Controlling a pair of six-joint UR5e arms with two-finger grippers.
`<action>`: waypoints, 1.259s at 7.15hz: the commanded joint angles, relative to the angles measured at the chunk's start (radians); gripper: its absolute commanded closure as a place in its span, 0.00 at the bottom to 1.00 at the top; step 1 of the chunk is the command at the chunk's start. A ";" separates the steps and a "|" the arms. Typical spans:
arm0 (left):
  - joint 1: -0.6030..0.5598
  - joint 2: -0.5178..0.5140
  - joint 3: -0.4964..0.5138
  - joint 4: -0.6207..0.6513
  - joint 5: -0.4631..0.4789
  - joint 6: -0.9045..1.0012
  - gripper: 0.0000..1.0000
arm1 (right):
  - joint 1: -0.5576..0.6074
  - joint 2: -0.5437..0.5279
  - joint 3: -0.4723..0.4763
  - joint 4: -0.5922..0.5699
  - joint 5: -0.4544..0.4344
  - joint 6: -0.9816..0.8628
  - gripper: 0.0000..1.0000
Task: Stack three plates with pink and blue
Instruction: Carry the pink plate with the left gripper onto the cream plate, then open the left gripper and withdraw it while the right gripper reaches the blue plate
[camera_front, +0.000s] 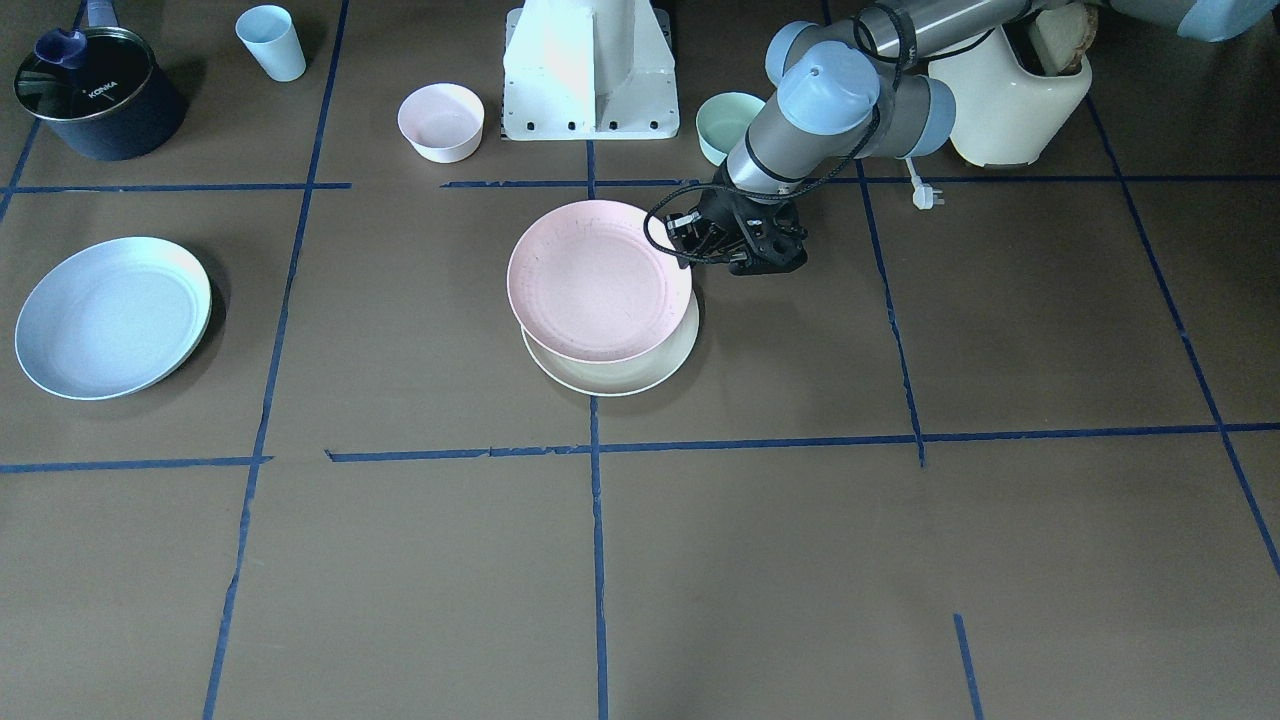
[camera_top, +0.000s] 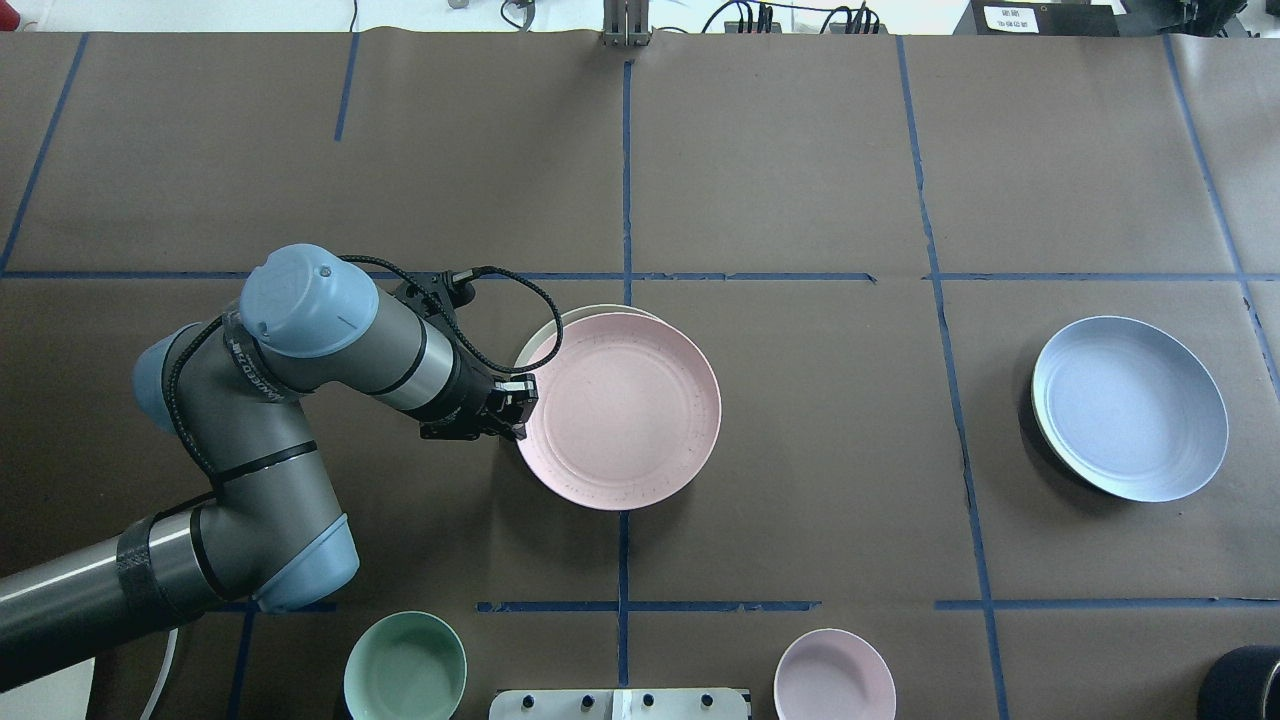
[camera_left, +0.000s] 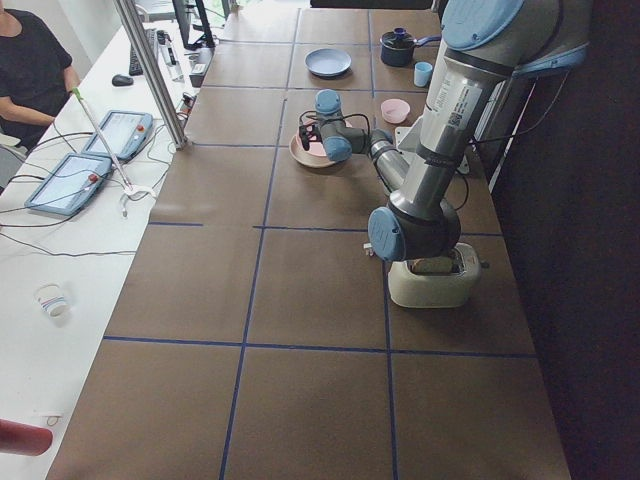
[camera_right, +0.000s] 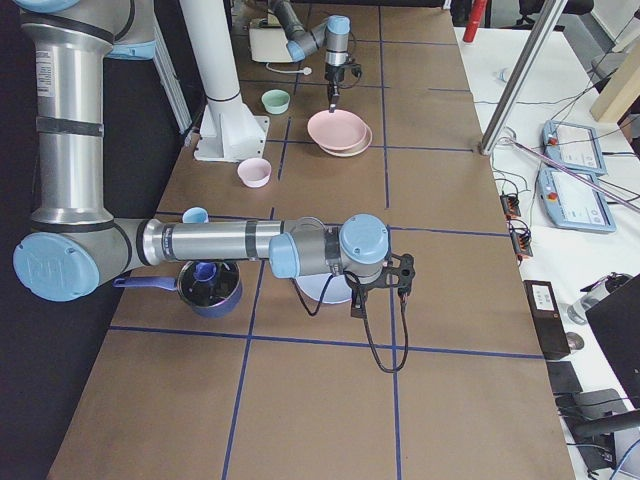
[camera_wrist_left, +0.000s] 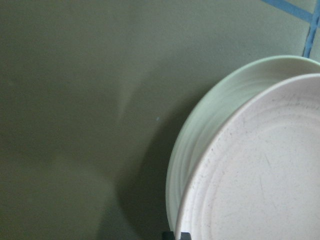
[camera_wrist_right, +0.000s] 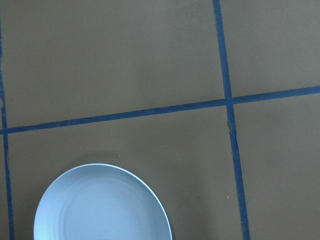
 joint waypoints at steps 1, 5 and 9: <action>-0.020 0.000 0.015 0.003 0.002 -0.004 0.93 | -0.026 -0.005 -0.002 0.035 -0.004 0.029 0.00; -0.064 -0.006 0.015 0.029 -0.001 -0.002 0.01 | -0.052 -0.013 -0.002 0.038 -0.032 0.031 0.00; -0.074 0.004 -0.136 0.175 -0.017 0.004 0.00 | -0.107 -0.014 -0.016 0.050 -0.055 0.049 0.00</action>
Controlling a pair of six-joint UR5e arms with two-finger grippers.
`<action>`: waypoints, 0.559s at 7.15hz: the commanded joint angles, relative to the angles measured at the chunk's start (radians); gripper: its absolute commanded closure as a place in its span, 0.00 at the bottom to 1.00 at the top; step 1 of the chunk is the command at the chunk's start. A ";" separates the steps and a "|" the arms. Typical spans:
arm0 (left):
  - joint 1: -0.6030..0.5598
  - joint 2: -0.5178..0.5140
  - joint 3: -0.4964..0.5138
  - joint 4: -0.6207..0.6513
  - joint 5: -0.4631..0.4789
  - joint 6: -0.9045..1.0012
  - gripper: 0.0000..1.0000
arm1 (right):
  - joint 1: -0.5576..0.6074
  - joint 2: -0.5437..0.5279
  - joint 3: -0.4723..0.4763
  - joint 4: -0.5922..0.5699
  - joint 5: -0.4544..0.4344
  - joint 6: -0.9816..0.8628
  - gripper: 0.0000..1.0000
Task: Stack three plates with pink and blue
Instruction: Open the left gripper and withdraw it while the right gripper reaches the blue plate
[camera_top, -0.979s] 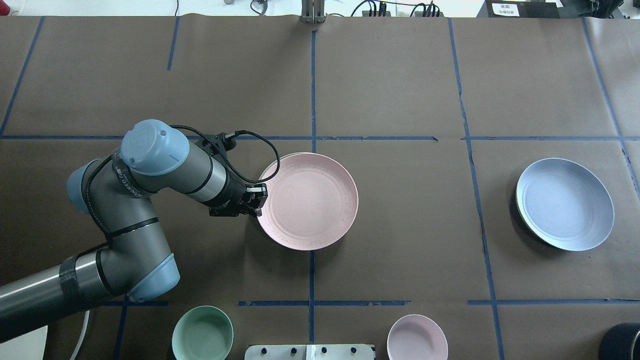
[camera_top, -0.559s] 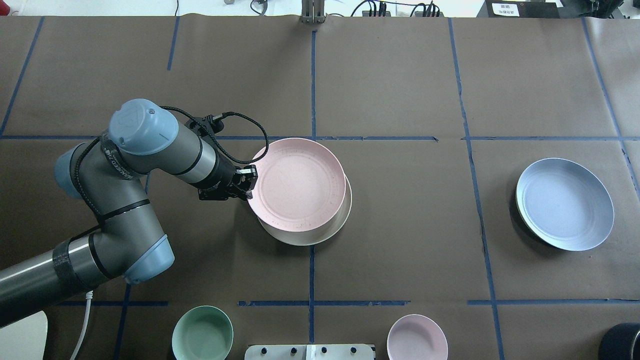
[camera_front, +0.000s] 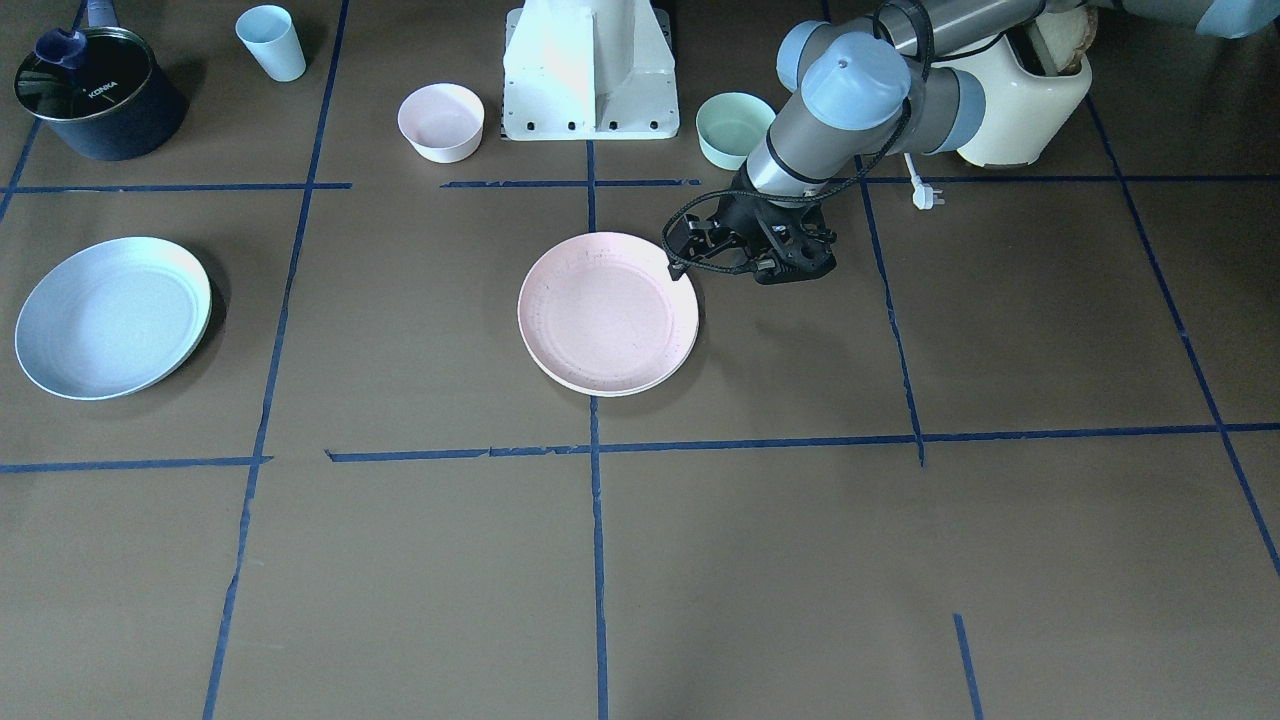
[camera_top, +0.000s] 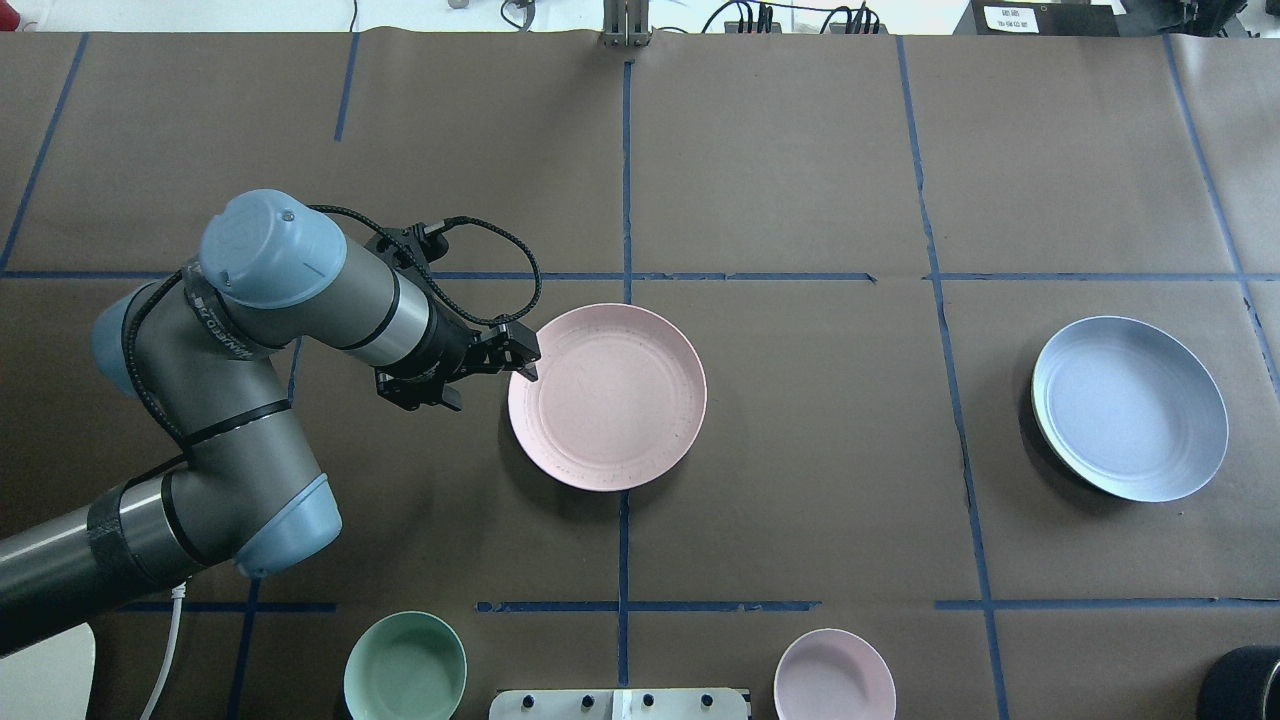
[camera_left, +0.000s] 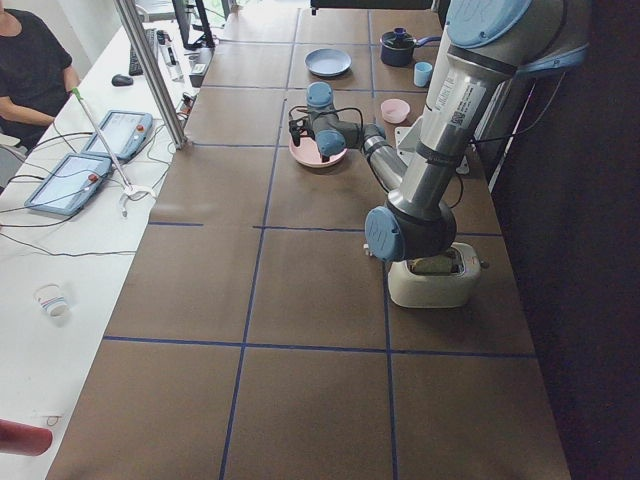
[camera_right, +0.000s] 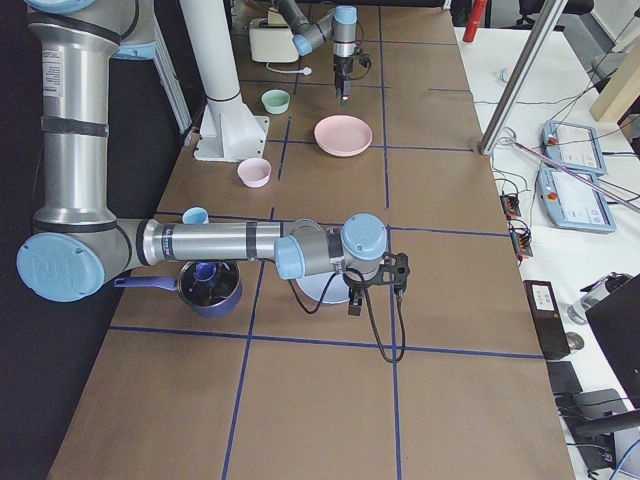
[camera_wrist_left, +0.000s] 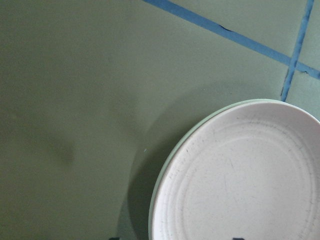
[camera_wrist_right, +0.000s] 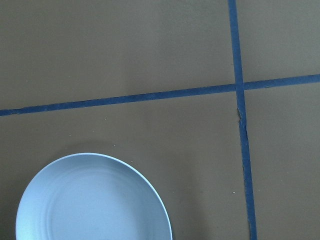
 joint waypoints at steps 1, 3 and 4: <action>-0.034 0.005 -0.126 0.195 -0.028 0.011 0.00 | -0.073 -0.027 -0.004 0.105 -0.051 0.107 0.00; -0.064 0.050 -0.203 0.266 -0.038 0.100 0.00 | -0.216 -0.064 -0.106 0.467 -0.163 0.378 0.00; -0.103 0.086 -0.246 0.321 -0.038 0.201 0.00 | -0.257 -0.061 -0.198 0.628 -0.167 0.455 0.00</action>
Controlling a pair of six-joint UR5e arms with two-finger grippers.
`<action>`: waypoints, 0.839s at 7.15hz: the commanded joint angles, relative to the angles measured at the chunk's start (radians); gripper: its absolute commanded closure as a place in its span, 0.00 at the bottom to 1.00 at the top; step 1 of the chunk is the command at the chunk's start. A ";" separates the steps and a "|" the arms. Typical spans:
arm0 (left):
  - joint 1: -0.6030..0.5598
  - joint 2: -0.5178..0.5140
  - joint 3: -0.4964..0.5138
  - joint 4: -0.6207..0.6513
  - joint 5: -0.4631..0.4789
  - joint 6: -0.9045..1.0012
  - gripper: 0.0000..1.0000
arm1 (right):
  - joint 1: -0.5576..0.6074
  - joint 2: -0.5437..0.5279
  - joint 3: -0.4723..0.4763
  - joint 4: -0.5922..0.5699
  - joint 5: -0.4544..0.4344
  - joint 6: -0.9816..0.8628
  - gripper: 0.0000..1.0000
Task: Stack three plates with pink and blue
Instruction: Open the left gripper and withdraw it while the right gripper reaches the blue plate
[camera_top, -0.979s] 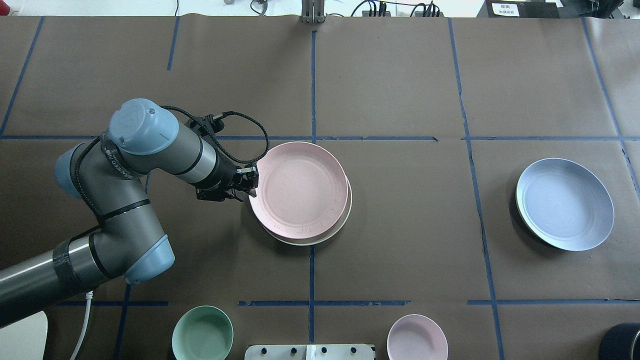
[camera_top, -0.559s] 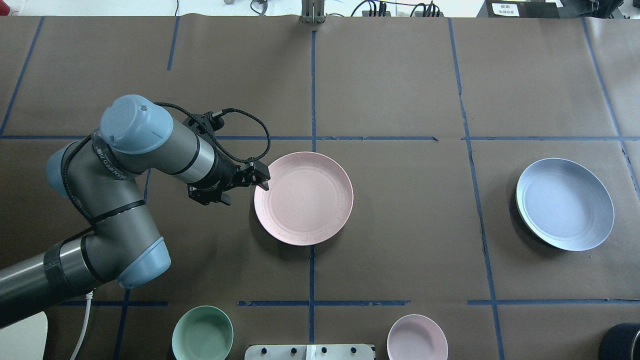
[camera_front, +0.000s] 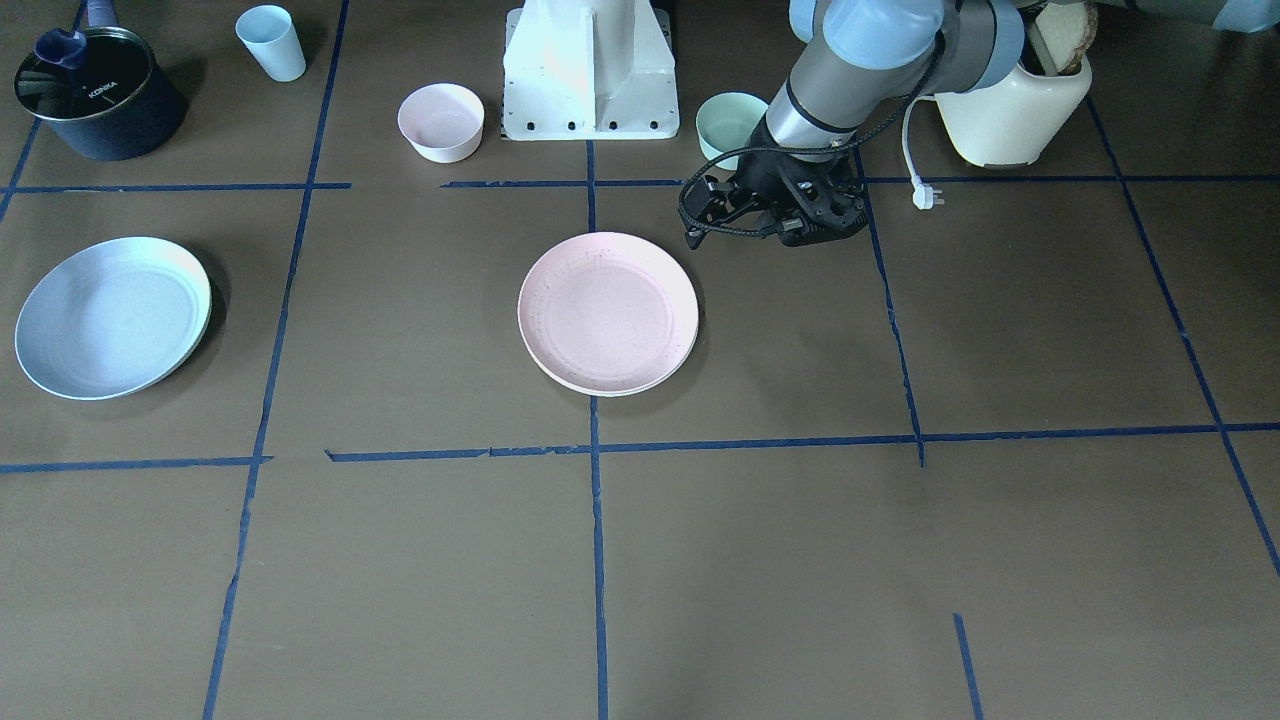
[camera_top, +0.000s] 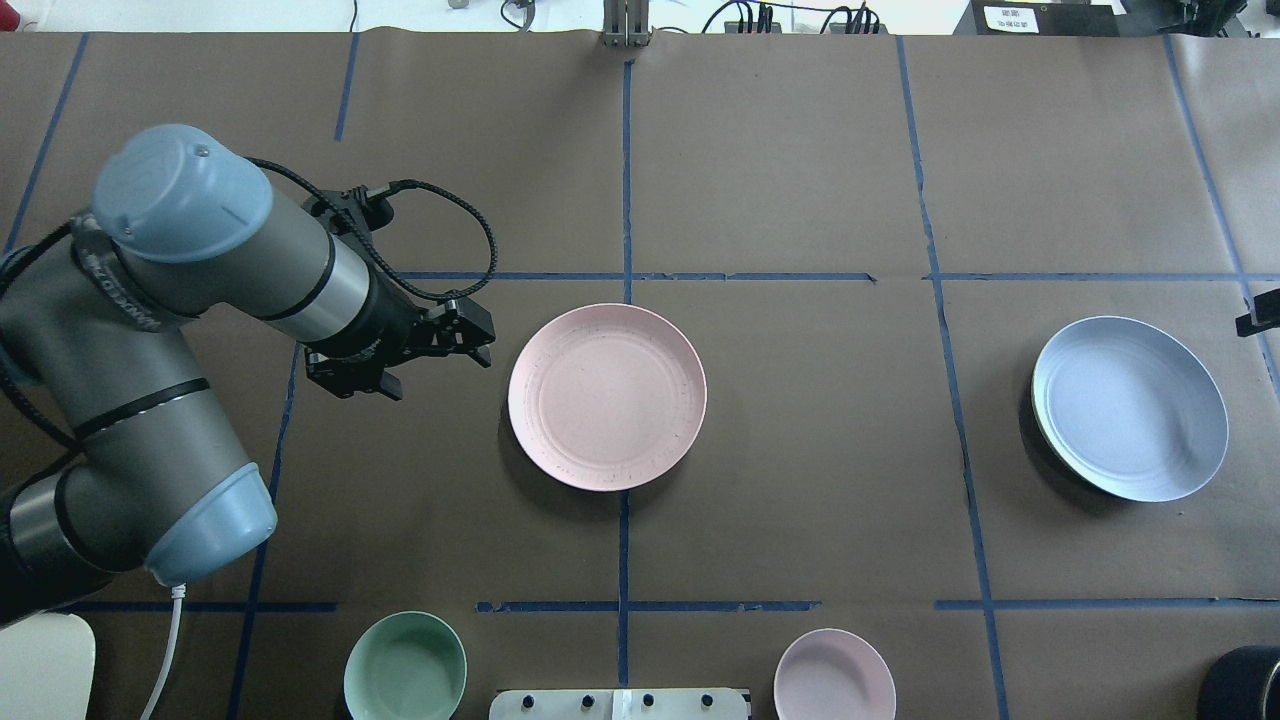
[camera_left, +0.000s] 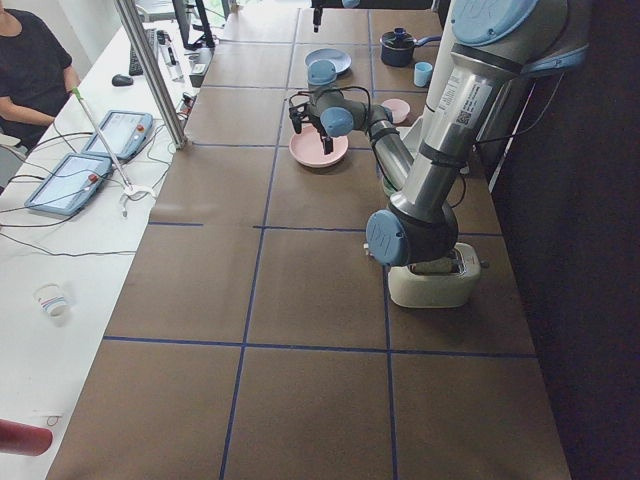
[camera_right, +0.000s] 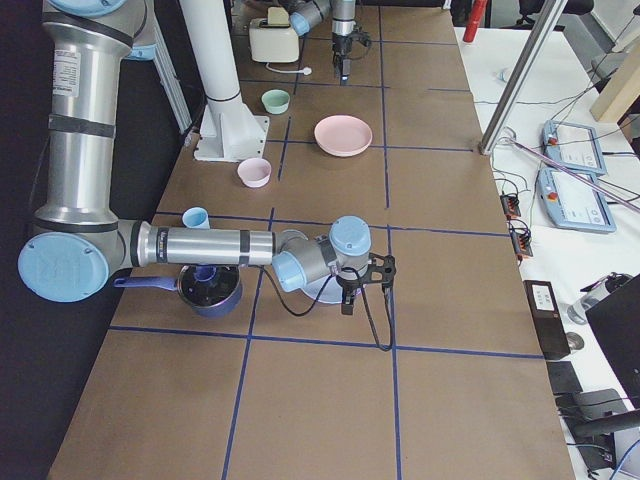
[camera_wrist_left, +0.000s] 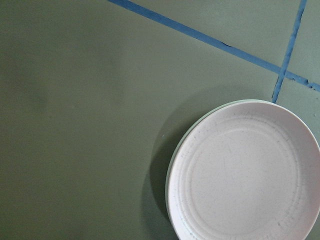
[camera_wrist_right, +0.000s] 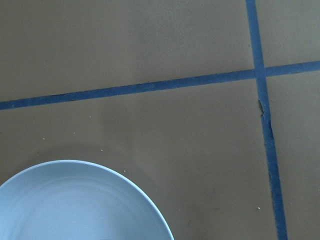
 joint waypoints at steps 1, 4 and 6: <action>-0.057 0.081 -0.095 0.121 -0.002 0.217 0.00 | -0.102 -0.002 -0.106 0.267 -0.030 0.196 0.00; -0.172 0.190 -0.133 0.134 -0.054 0.408 0.00 | -0.165 -0.005 -0.106 0.271 -0.072 0.210 0.00; -0.226 0.208 -0.130 0.136 -0.080 0.462 0.00 | -0.167 -0.025 -0.106 0.270 -0.072 0.208 0.14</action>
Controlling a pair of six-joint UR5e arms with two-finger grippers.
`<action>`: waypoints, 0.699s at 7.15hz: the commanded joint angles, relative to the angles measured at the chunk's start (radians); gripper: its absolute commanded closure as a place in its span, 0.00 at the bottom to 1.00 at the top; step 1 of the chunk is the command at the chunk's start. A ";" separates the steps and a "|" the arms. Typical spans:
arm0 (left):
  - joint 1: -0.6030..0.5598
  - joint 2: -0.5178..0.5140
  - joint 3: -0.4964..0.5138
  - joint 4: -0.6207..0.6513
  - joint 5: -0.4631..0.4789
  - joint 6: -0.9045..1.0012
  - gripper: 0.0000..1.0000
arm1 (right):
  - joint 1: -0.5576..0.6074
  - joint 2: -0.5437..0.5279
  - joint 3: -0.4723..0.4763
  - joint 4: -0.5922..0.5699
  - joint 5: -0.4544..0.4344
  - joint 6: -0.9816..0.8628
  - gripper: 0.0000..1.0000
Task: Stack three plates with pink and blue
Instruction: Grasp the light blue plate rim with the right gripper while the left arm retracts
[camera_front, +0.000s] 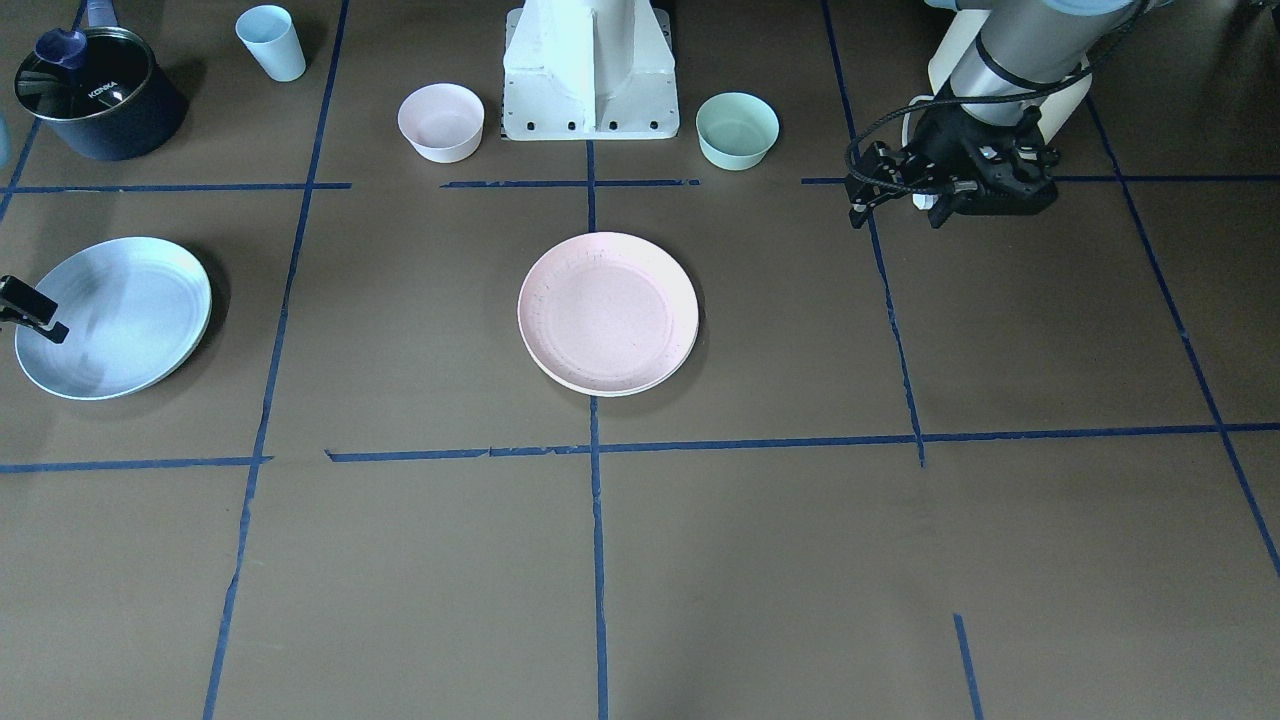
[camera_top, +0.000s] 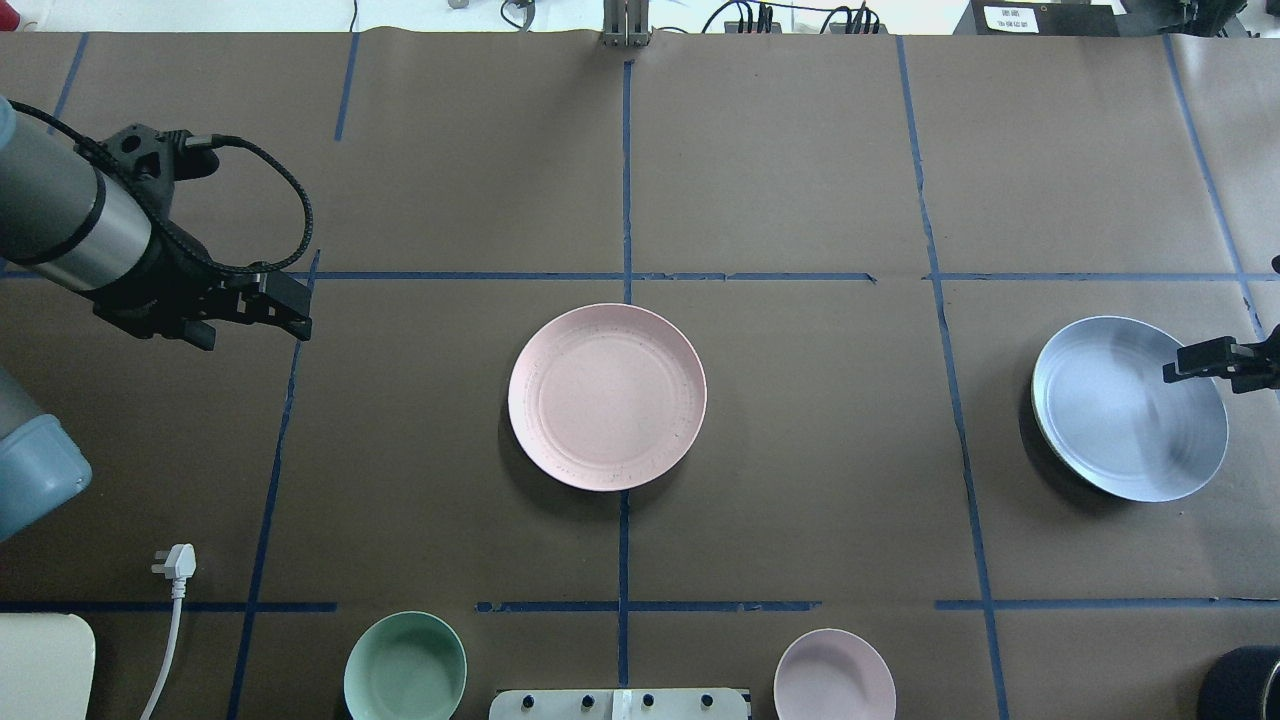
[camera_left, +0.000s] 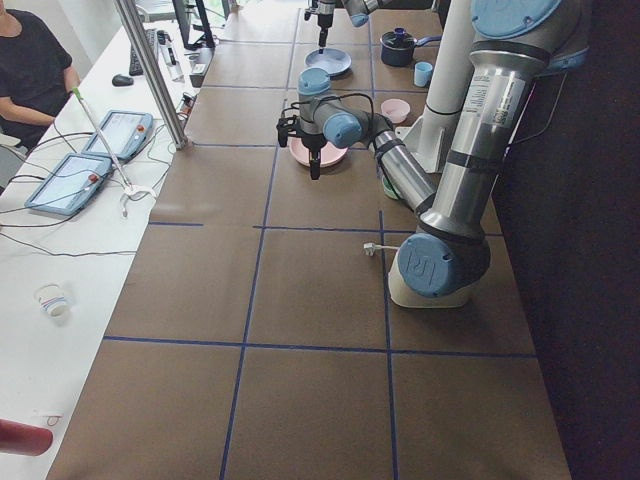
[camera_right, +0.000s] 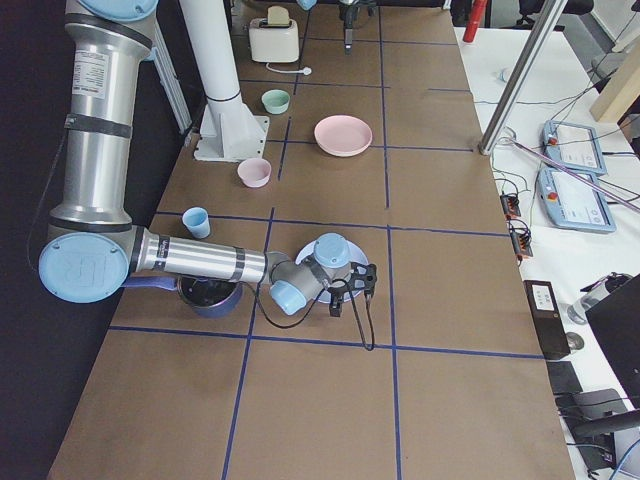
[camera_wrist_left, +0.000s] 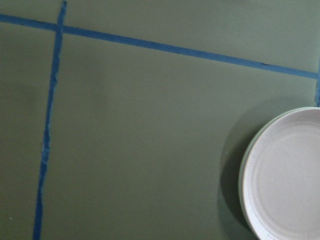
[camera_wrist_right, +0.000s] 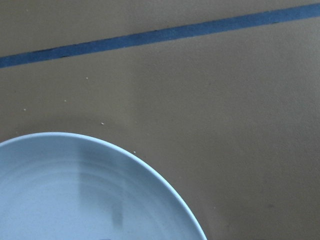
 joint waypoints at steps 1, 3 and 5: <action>-0.052 0.027 0.003 0.003 -0.015 0.065 0.00 | -0.002 -0.015 0.000 0.000 -0.001 0.000 0.62; -0.081 0.050 0.006 0.003 -0.015 0.113 0.00 | -0.002 -0.019 0.000 0.000 -0.001 -0.003 1.00; -0.136 0.082 0.012 0.005 -0.015 0.203 0.00 | -0.002 -0.021 0.006 0.000 0.004 -0.003 1.00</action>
